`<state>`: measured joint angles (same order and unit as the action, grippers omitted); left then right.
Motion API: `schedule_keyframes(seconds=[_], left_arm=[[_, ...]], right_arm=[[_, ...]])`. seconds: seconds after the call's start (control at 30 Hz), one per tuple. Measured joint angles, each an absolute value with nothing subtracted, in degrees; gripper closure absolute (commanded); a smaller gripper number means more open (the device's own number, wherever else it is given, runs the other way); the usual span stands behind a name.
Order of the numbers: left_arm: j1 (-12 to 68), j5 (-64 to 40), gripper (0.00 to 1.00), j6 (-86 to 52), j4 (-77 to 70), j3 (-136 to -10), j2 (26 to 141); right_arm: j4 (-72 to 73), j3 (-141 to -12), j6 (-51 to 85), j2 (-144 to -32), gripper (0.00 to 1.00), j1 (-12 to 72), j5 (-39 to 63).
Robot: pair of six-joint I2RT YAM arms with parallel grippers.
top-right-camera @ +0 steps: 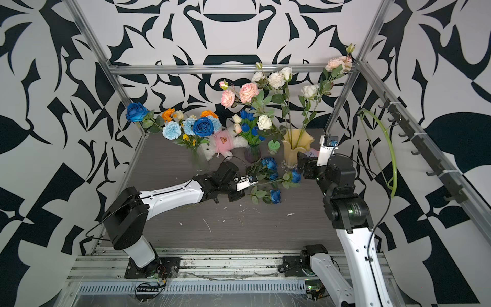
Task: Pick out blue flowers from the vase
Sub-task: Place the flower at the center of the board.
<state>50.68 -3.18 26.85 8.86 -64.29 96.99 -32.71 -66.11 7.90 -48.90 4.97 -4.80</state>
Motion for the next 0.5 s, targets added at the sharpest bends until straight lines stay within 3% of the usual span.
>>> schedule_keyframes(seconds=[0.13, 0.33, 0.5], left_arm=[[48.18, -3.46, 1.00, 26.83, 8.75, -60.29, 94.76], [43.00, -5.28, 1.00, 28.03, 7.53, -55.72, 92.97], [40.25, -7.29, 1.00, 29.04, 5.82, -54.87, 93.38]], right_arm=[[-33.41, -70.54, 8.97, -57.56, 0.10, 4.32, -7.16], [-34.96, -74.81, 11.86, -68.16, 0.30, -3.73, -2.96], [-34.83, -75.99, 13.89, -73.38, 0.38, -12.86, 2.20]])
